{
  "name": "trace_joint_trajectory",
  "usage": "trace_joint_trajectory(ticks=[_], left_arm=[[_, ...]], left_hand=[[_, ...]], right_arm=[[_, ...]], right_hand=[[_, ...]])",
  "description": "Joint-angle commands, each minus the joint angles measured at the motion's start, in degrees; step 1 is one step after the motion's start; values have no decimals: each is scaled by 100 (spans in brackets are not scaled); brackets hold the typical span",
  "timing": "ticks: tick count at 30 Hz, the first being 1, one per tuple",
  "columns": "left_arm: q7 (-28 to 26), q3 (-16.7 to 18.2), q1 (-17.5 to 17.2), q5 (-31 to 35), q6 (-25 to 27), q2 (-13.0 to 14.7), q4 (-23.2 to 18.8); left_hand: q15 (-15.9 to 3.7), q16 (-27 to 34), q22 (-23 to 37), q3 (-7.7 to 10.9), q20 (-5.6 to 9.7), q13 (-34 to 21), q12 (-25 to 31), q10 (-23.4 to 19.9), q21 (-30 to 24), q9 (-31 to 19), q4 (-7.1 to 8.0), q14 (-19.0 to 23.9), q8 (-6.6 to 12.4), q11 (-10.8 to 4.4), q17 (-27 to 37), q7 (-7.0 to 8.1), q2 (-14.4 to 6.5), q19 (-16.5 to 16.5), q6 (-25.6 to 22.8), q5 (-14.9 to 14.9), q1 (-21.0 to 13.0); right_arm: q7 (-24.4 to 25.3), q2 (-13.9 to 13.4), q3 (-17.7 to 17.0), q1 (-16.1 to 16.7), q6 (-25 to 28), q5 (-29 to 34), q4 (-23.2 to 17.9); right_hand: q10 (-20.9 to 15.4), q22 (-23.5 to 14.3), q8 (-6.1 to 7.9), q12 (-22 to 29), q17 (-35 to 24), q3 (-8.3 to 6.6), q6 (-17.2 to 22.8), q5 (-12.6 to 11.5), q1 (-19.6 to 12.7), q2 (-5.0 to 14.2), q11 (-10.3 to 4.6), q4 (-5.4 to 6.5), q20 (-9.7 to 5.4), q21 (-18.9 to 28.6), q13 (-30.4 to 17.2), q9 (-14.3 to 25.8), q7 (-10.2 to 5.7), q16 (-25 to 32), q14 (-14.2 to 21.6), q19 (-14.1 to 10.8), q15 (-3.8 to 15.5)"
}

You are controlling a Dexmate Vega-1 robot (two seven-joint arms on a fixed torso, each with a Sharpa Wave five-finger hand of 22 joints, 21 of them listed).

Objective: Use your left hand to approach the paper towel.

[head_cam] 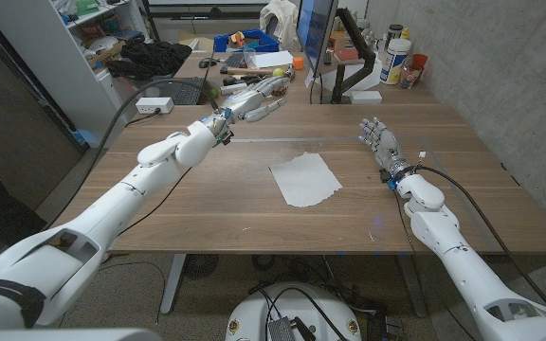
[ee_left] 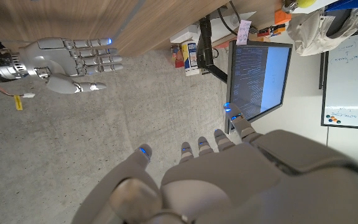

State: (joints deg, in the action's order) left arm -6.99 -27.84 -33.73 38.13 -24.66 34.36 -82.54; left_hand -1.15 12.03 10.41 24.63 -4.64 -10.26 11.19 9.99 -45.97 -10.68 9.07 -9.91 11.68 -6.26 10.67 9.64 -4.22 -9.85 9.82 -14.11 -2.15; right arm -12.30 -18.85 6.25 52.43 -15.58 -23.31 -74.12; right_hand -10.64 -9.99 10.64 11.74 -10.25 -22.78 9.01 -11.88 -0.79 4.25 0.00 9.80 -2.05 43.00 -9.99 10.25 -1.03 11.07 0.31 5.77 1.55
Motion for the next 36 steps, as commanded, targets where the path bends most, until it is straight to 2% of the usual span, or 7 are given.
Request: trace_joint_trajectory(ticks=[1, 9, 36], left_arm=[[114, -148, 127, 161, -71, -46, 29], [268, -208, 161, 178, -74, -64, -2], [764, -436, 390, -37, -341, -204, 363]], left_hand=[[-46, -32, 7, -26, 54, -18, -14, 371, 25, -11, -18, -482, 0, -30, 8, 36, 63, -1150, 239, -37, -27], [-49, -39, 6, -45, 54, -17, -16, 371, 43, -11, -30, -484, -4, -33, 6, 41, 92, -1157, 245, -49, -35], [-11, -65, 3, -114, 45, -17, -23, 381, 108, -10, -94, -503, -28, -38, -1, 61, 215, -1163, 306, -101, -88]], right_arm=[[0, -46, -25, 54, -50, -20, -30], [-31, -66, -30, 48, -86, -34, 7], [-70, -133, 11, 65, -187, -12, 3]], right_hand=[[-36, -16, 22, -3, -20, -35, 56, -21, -59, 528, -32, 15, -443, -26, -28, 23, 19, -5, 26, 1, 174], [-37, -17, 21, -3, -18, -36, 58, -21, -61, 528, -29, 13, -444, -42, -27, 23, 19, -7, 24, -1, 170], [-41, -19, 23, -4, -17, -29, 73, -19, -55, 520, -21, 15, -430, -93, -27, 23, 1, -9, 25, -5, 173]])
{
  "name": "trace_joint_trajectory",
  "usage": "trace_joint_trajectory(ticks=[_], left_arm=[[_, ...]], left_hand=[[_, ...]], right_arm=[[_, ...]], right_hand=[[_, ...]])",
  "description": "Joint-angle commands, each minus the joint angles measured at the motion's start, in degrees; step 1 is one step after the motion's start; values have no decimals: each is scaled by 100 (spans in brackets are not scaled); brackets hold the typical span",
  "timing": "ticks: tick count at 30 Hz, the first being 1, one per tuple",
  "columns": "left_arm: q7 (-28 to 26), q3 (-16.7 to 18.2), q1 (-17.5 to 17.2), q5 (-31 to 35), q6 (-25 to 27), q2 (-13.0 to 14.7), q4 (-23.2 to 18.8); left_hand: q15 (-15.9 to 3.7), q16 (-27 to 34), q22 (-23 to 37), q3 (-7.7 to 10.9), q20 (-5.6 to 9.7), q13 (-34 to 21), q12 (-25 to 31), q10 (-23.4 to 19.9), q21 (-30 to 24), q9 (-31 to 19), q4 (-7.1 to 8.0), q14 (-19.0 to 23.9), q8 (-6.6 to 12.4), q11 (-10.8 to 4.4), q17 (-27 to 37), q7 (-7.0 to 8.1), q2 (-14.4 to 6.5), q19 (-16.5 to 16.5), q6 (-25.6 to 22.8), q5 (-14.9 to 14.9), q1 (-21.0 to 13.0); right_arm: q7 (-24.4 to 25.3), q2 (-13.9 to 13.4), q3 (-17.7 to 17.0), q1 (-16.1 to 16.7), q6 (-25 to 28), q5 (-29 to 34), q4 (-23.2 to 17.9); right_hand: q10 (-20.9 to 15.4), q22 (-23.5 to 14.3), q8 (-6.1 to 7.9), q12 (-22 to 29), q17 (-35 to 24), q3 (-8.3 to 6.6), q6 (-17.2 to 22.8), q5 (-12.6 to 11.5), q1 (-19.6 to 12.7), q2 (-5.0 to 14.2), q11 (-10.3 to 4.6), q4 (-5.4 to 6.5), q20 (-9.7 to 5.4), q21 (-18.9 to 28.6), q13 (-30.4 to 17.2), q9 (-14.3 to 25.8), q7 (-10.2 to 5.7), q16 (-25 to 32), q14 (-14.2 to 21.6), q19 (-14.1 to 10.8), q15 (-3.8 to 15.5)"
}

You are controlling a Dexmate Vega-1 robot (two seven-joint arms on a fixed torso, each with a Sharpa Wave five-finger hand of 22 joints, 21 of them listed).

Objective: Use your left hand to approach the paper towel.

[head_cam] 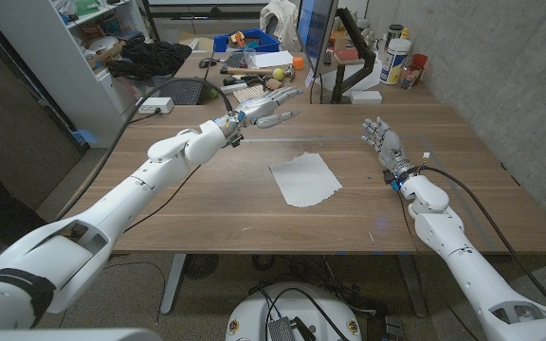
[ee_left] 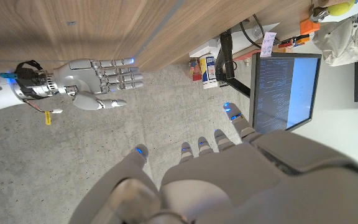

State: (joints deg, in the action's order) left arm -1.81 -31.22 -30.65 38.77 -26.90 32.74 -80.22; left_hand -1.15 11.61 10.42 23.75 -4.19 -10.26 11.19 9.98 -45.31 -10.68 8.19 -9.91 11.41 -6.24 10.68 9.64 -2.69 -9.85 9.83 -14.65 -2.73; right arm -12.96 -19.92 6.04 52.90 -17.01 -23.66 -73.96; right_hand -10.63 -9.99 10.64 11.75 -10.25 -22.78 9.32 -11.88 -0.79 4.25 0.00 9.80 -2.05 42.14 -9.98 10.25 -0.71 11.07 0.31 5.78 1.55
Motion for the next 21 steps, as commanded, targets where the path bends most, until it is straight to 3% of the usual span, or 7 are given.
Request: trace_joint_trajectory(ticks=[1, 21], left_arm=[[270, -104, 88, -113, -125, -46, 141], [678, -226, 202, -137, -226, -69, 200]], left_hand=[[-10, -24, 2, -27, -1, -17, -24, 385, 44, -10, -8, -506, -3, -48, -2, 61, 64, -1165, 308, -49, -32], [-5, -36, 1, -77, -11, -18, -30, 411, 79, -11, -45, -522, -8, -43, -4, 61, 148, -1146, 339, -80, -63]], right_arm=[[-8, -28, 35, 18, -50, 21, -12], [30, -77, 76, 57, -77, 48, -83]], right_hand=[[-40, -19, 23, -4, -17, -27, 44, -19, -53, 517, -25, 16, -430, -8, -27, 23, -33, -9, 25, -5, 177], [-42, -20, 21, -5, -14, -29, 50, -20, -52, 519, -28, 17, -428, -46, -27, 23, -33, -12, 30, -18, 169]])
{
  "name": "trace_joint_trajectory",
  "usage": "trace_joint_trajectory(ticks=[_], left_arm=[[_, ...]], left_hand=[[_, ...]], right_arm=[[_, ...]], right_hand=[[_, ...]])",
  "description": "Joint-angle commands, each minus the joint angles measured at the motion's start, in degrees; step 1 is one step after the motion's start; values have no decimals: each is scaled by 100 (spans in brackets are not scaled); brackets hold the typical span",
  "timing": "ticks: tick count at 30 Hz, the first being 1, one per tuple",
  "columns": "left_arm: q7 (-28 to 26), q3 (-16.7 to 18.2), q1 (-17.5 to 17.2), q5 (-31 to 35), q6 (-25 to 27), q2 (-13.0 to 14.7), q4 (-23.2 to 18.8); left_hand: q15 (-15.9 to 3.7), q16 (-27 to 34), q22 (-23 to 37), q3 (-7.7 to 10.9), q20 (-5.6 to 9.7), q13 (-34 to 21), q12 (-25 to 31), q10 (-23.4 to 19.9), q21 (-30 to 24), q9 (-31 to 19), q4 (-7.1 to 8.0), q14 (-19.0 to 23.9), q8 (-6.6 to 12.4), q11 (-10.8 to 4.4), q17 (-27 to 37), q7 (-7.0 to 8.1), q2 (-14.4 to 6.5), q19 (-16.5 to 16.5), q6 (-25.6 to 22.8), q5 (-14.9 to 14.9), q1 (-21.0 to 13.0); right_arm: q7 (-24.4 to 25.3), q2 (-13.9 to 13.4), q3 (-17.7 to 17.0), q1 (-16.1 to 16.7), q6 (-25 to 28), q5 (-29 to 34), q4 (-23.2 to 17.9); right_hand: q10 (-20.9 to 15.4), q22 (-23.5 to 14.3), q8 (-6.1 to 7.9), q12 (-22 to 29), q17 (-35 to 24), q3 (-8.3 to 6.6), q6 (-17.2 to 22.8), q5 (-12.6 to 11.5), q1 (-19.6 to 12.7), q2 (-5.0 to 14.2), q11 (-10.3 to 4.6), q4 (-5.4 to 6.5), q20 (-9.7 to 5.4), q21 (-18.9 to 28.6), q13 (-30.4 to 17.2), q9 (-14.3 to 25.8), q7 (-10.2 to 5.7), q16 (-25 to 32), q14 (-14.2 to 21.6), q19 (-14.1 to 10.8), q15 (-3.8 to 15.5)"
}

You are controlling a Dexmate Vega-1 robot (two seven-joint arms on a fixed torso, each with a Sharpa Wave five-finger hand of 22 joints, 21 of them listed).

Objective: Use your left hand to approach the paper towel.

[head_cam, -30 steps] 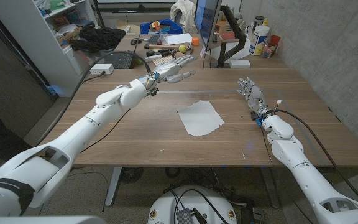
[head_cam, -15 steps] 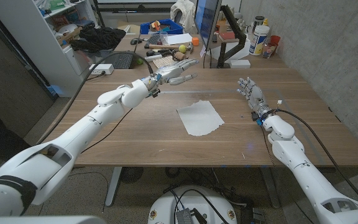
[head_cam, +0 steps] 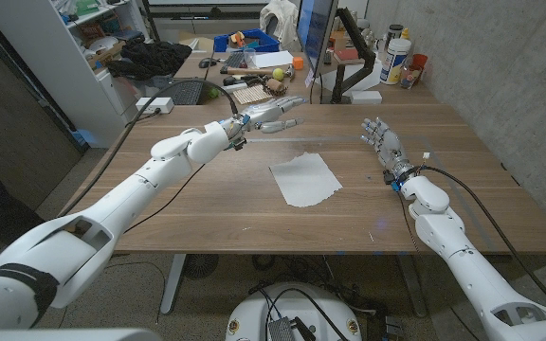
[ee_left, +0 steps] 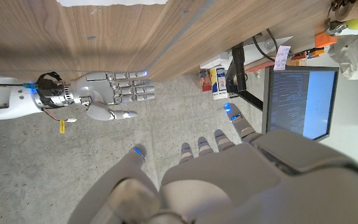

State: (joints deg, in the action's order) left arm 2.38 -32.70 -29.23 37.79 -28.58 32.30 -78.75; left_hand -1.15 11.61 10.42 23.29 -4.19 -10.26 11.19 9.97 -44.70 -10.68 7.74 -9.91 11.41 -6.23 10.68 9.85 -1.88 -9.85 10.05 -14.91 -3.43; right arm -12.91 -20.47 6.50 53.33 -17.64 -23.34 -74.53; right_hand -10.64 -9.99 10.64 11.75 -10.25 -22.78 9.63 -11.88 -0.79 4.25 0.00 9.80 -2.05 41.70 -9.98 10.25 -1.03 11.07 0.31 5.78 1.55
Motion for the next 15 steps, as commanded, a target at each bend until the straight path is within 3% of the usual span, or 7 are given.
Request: trace_joint_trajectory(ticks=[1, 15], left_arm=[[284, -85, 64, -47, -63, -27, 58], [488, -167, 109, -36, -146, -29, 122]], left_hand=[[-2, -38, 0, -34, -9, -18, -30, 412, 21, -11, -2, -526, -9, -46, -4, 44, 73, -1149, 321, -55, 5], [9, -43, 0, -70, -7, -18, -30, 422, 51, -11, -30, -535, -6, -43, -6, 45, 133, -1145, 330, -76, -22]], right_arm=[[31, -25, 33, 15, -15, 24, -26], [57, -26, 65, 3, -17, 36, 4]], right_hand=[[-43, -21, 21, -5, -13, -29, 20, -20, -52, 516, -28, 16, -428, -5, -27, 23, -3, -14, 27, -19, 175], [-43, -21, 20, -6, -12, -27, 25, -20, -51, 516, -28, 16, -426, -30, -27, 23, 7, -13, 32, -26, 165]])
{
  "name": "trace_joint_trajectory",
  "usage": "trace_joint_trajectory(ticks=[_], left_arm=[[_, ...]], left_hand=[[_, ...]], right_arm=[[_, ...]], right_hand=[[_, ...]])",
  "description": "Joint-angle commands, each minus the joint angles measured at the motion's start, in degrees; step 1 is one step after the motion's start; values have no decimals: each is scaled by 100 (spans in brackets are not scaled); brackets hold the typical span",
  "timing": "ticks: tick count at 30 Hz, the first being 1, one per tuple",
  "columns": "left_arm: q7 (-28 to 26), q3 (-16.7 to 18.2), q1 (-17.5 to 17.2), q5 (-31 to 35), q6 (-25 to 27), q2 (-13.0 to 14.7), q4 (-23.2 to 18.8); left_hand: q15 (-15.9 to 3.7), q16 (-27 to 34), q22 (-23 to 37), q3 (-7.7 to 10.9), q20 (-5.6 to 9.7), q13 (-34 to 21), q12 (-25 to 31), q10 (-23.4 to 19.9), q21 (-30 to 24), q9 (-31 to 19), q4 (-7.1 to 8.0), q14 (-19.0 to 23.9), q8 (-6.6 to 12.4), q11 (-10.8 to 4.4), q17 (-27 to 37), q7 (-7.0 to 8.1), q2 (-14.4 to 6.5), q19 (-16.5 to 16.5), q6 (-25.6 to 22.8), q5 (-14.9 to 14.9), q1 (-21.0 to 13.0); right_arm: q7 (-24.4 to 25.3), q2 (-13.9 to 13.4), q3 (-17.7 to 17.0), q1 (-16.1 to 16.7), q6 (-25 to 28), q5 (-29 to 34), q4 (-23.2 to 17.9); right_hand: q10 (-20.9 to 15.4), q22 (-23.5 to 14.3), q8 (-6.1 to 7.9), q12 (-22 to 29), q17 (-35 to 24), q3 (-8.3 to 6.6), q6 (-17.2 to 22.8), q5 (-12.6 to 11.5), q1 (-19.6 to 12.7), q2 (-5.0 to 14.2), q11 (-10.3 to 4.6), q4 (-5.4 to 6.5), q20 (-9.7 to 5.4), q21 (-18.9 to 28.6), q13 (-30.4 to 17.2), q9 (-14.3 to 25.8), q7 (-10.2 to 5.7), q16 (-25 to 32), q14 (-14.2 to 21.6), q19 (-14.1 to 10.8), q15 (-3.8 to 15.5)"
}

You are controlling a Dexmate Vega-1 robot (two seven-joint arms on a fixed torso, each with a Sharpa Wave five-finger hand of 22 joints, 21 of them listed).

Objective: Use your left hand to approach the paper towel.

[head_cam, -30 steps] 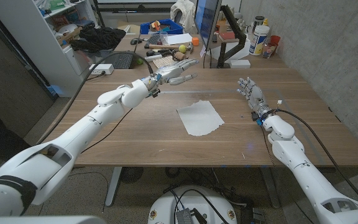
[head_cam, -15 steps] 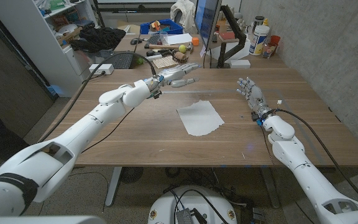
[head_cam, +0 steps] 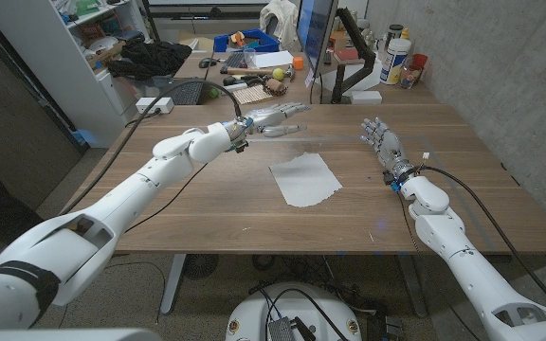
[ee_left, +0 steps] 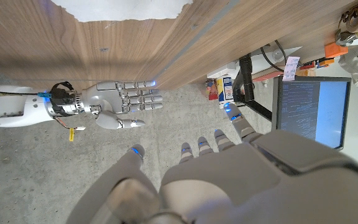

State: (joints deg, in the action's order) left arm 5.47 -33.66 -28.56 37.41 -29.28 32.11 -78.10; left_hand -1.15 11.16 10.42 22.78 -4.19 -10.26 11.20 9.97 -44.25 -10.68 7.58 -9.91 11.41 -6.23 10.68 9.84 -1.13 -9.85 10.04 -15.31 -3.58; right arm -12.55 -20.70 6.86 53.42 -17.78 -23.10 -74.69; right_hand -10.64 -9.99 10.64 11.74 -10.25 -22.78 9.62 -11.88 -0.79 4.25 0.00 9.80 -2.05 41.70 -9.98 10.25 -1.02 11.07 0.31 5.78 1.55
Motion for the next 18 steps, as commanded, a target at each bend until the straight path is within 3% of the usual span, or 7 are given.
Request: trace_joint_trajectory(ticks=[1, 18], left_arm=[[204, -82, 47, 9, -79, -8, 57], [420, -161, 25, 86, -74, 32, 34]], left_hand=[[6, 3, 0, -22, -5, -18, -28, 418, 6, -11, -17, -532, -4, -42, -6, 46, 63, -1138, 326, -39, -11], [9, -3, 1, -48, -12, -19, -25, 415, 37, -11, -40, -544, 4, -26, -7, 41, 100, -1138, 318, -62, -40]], right_arm=[[18, -4, 32, -6, -5, 13, 22], [55, 1, 60, 12, -18, 24, 26]], right_hand=[[-44, -22, 19, -5, -13, -27, 23, -19, -50, 516, -22, 17, -427, -31, -27, 23, 7, -12, 34, -28, 167], [-46, -23, 17, -6, -11, -27, 24, -20, -53, 517, -17, 13, -426, -62, -27, 23, 3, -15, 33, -38, 167]])
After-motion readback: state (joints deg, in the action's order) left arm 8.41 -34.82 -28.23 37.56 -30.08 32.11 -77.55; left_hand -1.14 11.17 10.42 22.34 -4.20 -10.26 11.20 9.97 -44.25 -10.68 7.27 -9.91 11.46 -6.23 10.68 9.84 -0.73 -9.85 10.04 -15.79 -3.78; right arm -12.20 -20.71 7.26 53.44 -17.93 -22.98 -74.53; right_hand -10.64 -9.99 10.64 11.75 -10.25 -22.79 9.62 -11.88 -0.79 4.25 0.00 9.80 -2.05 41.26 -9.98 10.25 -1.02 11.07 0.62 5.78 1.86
